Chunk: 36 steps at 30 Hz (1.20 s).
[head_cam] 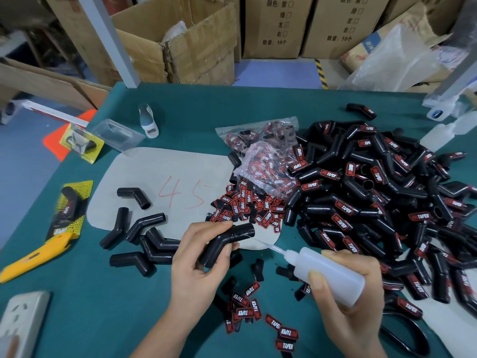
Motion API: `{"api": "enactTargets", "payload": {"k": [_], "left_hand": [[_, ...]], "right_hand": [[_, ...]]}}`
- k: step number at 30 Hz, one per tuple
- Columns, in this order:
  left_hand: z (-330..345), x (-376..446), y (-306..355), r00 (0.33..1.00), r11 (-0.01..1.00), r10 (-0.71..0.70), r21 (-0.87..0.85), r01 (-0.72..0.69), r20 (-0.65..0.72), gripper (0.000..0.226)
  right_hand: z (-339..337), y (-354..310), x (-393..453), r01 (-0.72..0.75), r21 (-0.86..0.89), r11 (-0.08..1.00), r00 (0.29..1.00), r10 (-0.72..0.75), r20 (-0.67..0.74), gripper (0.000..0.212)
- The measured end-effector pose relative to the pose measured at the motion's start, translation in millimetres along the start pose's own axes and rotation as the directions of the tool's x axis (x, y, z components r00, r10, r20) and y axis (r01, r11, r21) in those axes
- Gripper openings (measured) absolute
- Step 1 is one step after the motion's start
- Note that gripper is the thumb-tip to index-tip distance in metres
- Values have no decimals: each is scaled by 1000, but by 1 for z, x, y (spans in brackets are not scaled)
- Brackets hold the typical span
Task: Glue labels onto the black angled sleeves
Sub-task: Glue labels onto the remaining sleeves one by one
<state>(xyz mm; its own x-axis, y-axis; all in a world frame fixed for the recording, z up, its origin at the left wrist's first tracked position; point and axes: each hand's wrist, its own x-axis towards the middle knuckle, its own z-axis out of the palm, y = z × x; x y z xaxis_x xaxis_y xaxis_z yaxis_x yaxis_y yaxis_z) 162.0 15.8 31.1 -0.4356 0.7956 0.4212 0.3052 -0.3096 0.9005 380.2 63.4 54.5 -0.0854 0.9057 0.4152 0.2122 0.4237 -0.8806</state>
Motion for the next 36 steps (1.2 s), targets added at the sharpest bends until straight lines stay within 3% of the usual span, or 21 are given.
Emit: {"api": "enactTargets", "payload": {"k": [36], "left_hand": [[0,1,3,1000,1000,6,14,-6,5,26]], "right_hand": [[1,-1,-1,15,12,1000,1000,-15,14,34]]}}
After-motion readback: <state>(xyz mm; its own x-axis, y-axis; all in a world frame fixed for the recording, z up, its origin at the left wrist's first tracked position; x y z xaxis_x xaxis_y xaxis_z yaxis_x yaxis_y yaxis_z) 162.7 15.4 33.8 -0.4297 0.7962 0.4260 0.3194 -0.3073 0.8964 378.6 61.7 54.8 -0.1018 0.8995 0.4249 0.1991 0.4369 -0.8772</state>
